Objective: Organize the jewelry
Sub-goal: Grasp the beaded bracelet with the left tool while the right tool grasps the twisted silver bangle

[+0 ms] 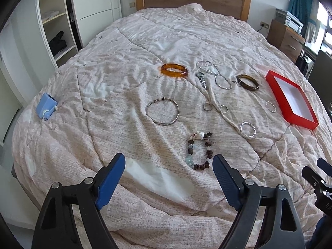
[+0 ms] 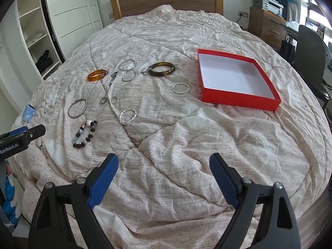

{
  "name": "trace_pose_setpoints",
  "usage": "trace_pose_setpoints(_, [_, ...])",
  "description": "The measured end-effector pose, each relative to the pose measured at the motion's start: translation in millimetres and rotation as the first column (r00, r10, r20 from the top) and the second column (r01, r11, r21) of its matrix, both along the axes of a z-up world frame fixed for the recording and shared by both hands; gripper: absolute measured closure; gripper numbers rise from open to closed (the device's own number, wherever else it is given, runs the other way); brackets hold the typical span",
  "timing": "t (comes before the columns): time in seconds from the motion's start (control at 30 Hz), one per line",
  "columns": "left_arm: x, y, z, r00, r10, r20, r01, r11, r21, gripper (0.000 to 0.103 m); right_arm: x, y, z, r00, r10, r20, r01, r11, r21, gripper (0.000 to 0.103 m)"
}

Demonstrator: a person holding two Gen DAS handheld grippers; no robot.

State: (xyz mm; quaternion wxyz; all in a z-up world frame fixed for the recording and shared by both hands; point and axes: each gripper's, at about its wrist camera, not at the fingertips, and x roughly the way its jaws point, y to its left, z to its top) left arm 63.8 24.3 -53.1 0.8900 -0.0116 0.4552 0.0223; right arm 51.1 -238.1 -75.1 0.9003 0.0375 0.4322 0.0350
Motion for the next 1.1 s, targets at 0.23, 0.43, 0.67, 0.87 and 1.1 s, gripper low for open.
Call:
trace_pose_setpoints(0.23, [11.6, -0.7, -6.2, 1.0, -0.013, -0.015, 0.013, 1.0, -0.011, 0.021, 10.7, -3.0, -7.4, 1.0, 0.01, -0.026, -0.009, 0.999, 0.045, 0.04])
trace_pose_setpoints(0.43, [24.9, 1.9, -19.4, 0.998, -0.017, -0.056, 0.015, 0.999, -0.047, 0.027, 20.0, 1.9, -14.0, 0.998, 0.039, -0.048, -0.036, 0.997, 0.064, 0.054])
trace_pose_setpoints(0.67, [35.9, 2.3, -34.8, 0.995, -0.025, -0.092, 0.018, 0.998, -0.066, 0.03, 37.2, 14.0, -23.2, 0.994, 0.087, -0.069, -0.082, 0.994, 0.076, 0.056])
trace_pose_setpoints(0.87, [50.9, -3.5, -50.9, 0.989, -0.056, -0.134, 0.045, 0.995, -0.087, 0.04, 57.4, 22.0, -32.8, 0.988, 0.125, -0.088, -0.116, 0.989, 0.095, 0.059])
trace_pose_setpoints(1.1, [68.9, -10.5, -73.6, 0.979, -0.073, -0.188, 0.056, 0.994, -0.095, 0.055, 91.2, 27.6, -45.7, 0.983, 0.144, -0.11, -0.128, 0.982, 0.139, 0.073])
